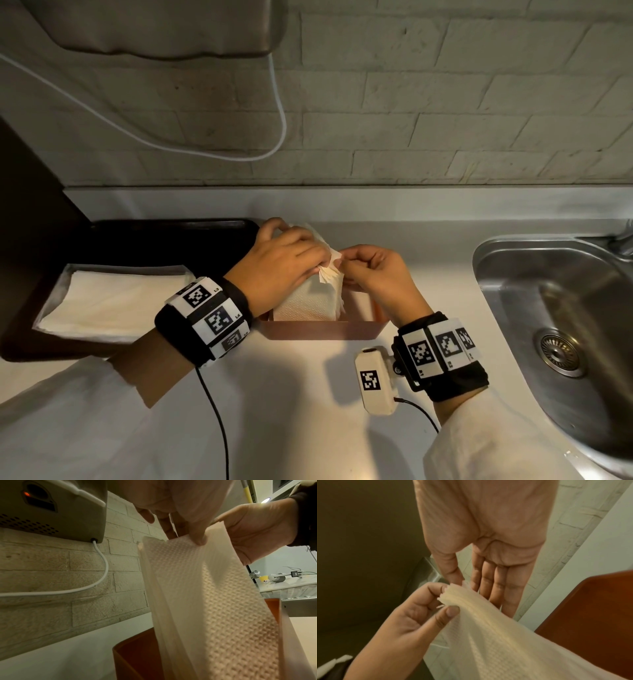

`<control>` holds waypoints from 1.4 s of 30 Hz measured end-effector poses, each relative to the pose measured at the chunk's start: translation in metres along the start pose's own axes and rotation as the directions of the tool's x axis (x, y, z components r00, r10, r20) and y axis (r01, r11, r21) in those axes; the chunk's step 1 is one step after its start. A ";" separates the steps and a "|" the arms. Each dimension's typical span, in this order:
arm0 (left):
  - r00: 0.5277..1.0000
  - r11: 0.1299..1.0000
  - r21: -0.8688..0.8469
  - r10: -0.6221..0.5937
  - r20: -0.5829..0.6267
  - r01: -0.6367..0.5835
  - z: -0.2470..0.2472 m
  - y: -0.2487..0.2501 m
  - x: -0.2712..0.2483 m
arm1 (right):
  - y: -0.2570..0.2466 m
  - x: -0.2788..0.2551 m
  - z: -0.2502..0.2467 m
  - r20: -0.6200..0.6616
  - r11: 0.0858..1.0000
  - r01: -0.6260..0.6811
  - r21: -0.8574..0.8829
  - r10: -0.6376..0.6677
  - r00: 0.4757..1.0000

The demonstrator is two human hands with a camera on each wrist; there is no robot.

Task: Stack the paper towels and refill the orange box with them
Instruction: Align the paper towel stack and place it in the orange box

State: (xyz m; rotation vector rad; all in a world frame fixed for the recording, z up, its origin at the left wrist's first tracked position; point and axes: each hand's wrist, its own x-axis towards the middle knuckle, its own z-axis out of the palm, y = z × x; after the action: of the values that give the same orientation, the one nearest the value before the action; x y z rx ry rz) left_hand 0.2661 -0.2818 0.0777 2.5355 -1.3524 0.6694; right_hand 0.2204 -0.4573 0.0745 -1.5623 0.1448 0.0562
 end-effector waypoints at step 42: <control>0.999 0.954 -0.294 -0.047 0.022 0.051 -0.009 -0.010 -0.008 | 0.013 0.000 0.005 -0.153 0.988 0.151 0.020 -0.146 0.977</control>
State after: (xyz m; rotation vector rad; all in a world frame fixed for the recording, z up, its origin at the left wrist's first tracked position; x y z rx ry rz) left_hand 0.2675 -0.2671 0.0822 2.3304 -1.2807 0.4049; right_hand 0.2189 -0.4526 0.0619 -1.5415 0.1475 -0.1821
